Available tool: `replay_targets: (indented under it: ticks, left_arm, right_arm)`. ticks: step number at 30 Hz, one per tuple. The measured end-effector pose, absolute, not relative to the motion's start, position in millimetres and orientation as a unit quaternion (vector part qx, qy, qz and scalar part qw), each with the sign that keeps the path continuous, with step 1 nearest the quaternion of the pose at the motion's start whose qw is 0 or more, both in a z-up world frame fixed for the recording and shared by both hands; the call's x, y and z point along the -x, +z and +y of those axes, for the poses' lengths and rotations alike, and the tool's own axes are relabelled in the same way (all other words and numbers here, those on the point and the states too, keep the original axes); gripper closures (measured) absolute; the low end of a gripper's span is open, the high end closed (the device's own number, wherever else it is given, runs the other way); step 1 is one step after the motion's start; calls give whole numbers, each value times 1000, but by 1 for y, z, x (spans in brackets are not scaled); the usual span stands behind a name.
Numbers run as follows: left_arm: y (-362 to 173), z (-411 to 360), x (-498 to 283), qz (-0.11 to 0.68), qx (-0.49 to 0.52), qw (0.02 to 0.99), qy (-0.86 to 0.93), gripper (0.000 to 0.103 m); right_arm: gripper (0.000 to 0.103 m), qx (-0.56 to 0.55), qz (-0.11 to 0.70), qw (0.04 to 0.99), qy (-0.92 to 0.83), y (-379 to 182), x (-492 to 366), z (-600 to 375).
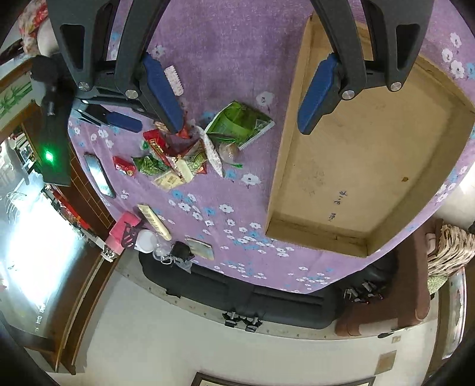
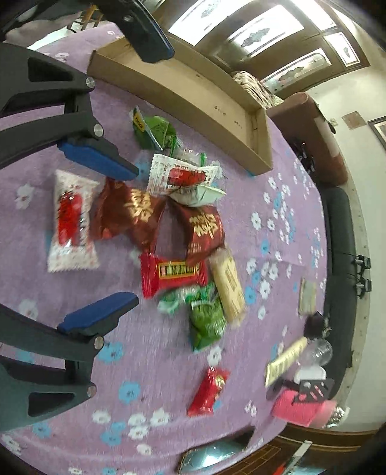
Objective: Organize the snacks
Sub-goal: 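Grasp the dark red foil snack with the right tool while the left grasps a green packet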
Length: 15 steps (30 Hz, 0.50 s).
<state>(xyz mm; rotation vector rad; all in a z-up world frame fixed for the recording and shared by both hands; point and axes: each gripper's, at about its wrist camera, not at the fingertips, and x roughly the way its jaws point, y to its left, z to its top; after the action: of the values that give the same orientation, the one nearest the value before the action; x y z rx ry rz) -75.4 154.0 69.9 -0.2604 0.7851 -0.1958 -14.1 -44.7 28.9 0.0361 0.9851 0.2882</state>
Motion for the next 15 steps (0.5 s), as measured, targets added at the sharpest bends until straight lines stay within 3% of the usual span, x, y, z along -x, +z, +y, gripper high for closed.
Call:
replay_targets:
  ticks: [5,8,11,15]
  left_arm:
    - [65,154,74,386,112,910,-101,20]
    - [61,145,74,390,94,909,-111,21]
    - [59,134,73,391,69,910,-120,23]
    - [62,122,66,392,36,909,-138,26]
  right_arm:
    - [32,-24,473,869,143,24,14,-46]
    - [43,-31,484,863,141,18,7,-47]
    - [65,-22,484,863,145,16,5,-40]
    - [69,-17,480,863,155,17,9,-38]
